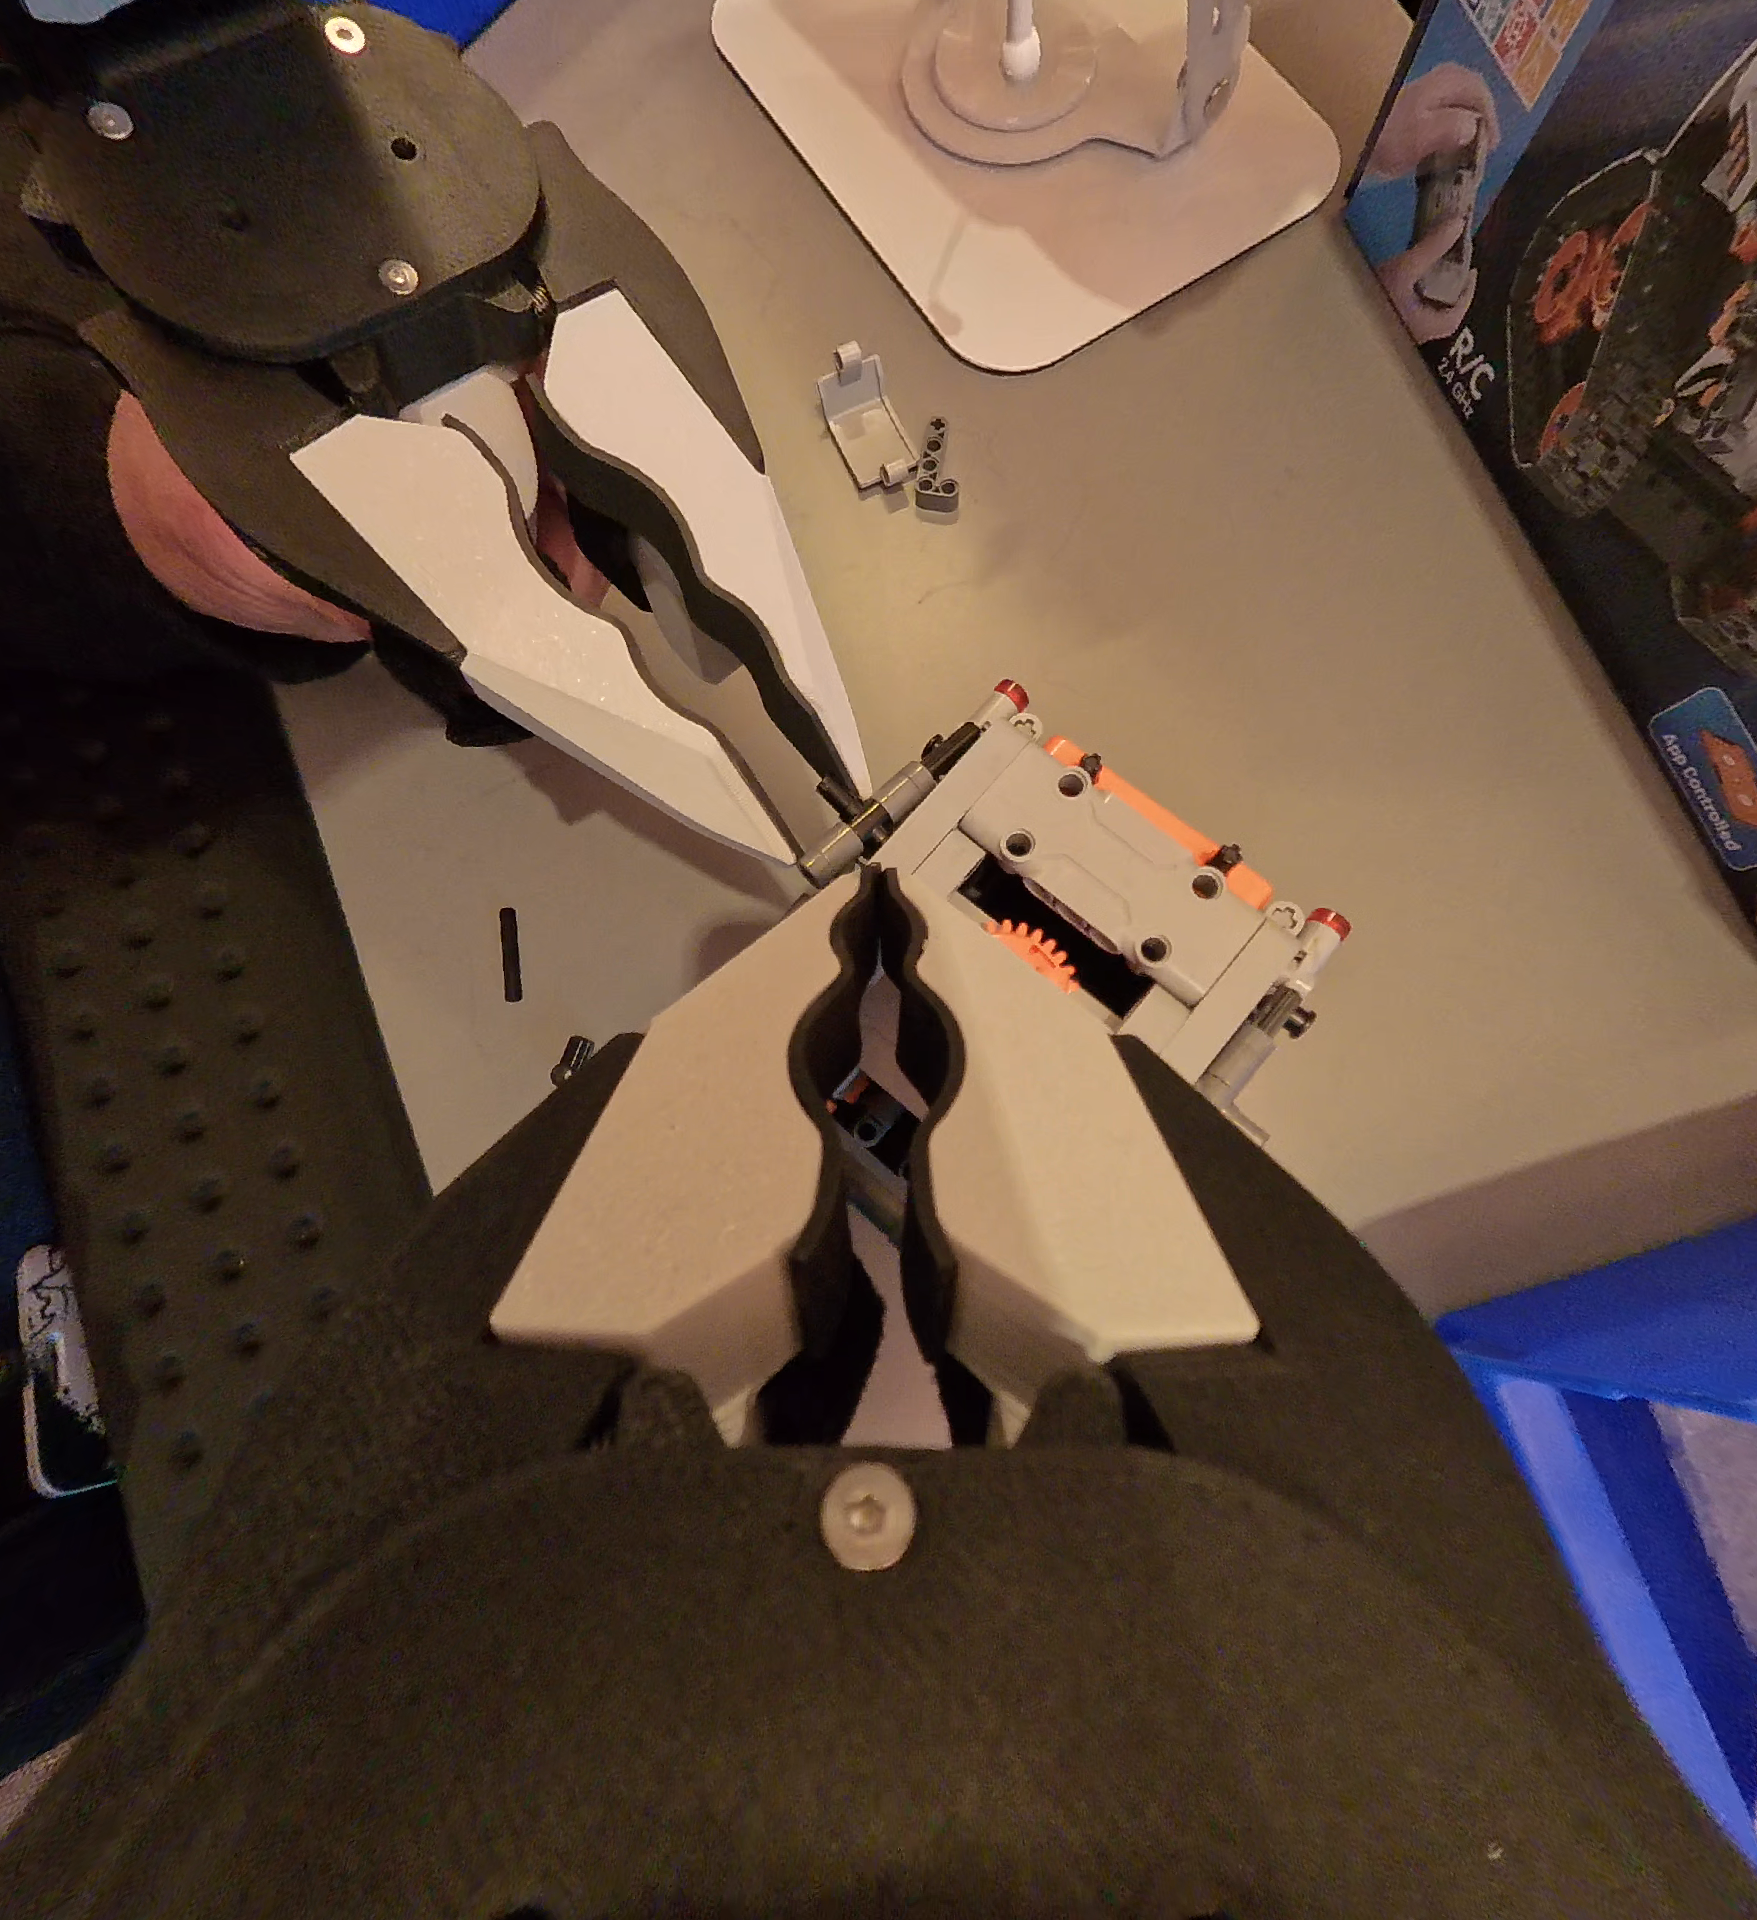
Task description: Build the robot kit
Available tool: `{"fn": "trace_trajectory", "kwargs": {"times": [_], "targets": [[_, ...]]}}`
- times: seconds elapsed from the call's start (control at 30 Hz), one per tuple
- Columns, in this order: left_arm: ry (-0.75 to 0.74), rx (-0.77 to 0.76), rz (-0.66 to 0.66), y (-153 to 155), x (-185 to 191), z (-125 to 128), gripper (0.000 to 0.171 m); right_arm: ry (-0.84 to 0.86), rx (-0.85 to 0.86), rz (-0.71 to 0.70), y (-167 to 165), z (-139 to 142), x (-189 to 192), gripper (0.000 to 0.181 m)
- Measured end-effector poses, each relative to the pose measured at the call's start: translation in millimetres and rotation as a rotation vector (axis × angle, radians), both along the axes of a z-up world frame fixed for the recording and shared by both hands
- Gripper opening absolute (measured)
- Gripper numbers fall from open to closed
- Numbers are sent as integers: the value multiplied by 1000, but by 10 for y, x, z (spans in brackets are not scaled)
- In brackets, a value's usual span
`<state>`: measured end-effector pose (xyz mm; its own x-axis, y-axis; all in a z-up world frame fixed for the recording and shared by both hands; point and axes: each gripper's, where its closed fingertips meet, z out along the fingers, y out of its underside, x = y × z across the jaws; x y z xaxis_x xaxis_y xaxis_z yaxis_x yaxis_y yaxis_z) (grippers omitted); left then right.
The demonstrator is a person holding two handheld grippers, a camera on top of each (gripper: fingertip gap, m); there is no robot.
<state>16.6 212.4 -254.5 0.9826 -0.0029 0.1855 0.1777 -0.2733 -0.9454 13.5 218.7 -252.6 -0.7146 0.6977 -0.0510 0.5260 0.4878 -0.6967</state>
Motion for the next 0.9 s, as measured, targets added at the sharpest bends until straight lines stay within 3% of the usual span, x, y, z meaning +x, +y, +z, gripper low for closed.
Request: {"fn": "trace_trajectory", "kwargs": {"times": [0.13,0.17,0.23,0.3,0.4,0.67,0.9], "targets": [[83,-39,9,-9,1,-4,12,-4,2,-16,-6,17,2,0],[31,-38,17,-32,-37,-4,6,-2,-1,-24,-1,25,3,0],[-143,53,3,-87,-81,148,13,12,8,-43,18,53,11,0],[-267,28,-25,-89,-81,114,18,0,9,-70,25,48,21,6],[-365,19,-59,-13,7,80,19,-6,26,-109,62,29,11,18],[-544,42,-32,68,-4,40,9,-24,24,-154,78,18,14,13],[-504,48,-37,105,57,13,2,-32,-9,-190,133,32,51,13]]}}
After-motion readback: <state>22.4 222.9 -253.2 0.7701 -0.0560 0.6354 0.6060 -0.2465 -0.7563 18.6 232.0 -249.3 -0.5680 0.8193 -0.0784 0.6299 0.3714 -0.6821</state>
